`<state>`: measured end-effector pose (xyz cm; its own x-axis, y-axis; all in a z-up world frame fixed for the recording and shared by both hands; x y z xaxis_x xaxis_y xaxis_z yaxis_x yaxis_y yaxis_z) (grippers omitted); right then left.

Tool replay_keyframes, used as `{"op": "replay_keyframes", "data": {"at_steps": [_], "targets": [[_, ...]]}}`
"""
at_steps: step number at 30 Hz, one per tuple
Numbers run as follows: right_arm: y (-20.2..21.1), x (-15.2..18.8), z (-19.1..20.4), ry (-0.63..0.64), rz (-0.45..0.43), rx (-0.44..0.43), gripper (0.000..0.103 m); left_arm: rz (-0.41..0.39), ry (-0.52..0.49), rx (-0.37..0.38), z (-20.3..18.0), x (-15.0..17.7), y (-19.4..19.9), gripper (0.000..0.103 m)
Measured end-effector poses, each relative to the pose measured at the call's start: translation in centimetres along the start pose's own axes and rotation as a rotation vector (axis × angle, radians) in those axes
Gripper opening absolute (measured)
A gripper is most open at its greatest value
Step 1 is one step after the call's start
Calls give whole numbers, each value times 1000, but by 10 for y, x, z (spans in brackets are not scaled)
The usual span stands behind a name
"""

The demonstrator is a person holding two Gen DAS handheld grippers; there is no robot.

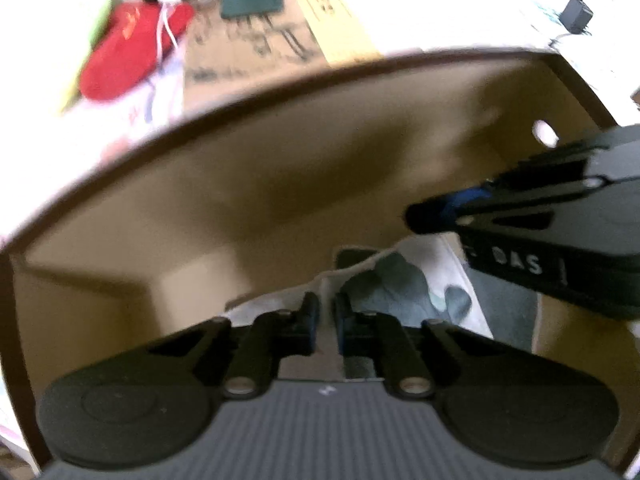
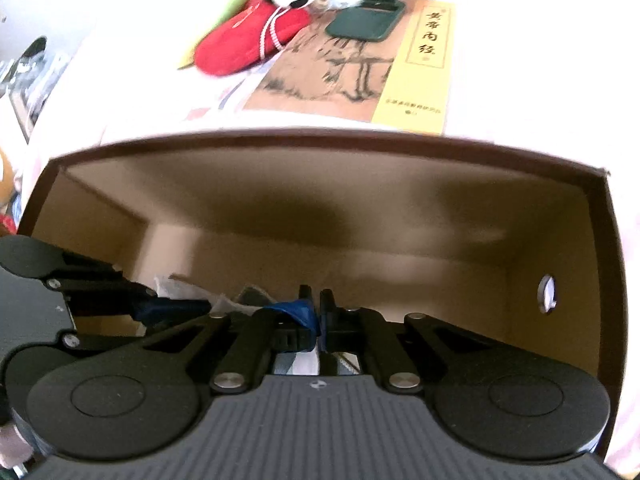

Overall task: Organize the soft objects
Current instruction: 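Lower the napkins into the box and open the right gripper, then withdraw the right gripper from the box toward the plush pile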

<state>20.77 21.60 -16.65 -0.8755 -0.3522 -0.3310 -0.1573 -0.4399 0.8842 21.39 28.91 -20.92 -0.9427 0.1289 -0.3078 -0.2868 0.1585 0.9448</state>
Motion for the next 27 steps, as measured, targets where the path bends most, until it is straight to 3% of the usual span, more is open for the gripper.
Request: {"op": "replay_keyframes", "data": {"at_steps": [3,6,14,18,22,24,27], "targets": [[-1,-9,-5,-45,-52,8,0,-48,-21,-60,6,-19,0,7],[-2,-11,-11,-93,-57,-10,0,-52,-21,-46,8,-23,-1,8],[-2,-1,-8,-131,23,-56,0,-49,11,-65,15,-16,16,11],[10,2,-5,-135,12,-47,0,-92,52,-85,13,-10,46,35],[25,9,0,-138,18,-41,0,-143,83,-109,10,-6,69,41],[32,15,6,-125,29,-26,0,-160,97,-128,6,-2,81,61],[45,27,14,-105,38,9,0,-203,92,-188,-2,4,99,65]]}}
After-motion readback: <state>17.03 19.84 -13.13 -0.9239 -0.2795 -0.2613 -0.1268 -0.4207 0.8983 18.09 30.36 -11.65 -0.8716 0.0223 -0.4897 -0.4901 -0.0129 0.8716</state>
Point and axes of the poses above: each gripper's, at about its wrist camera, not at the fingertips, and y roughly against the way its jaws point, z to its left, x to its underside, the point moved 10 cm from there along -y, roughly the way its jaws point, and after that the axes turned 2 degrees about x, right-handed, at the moved point
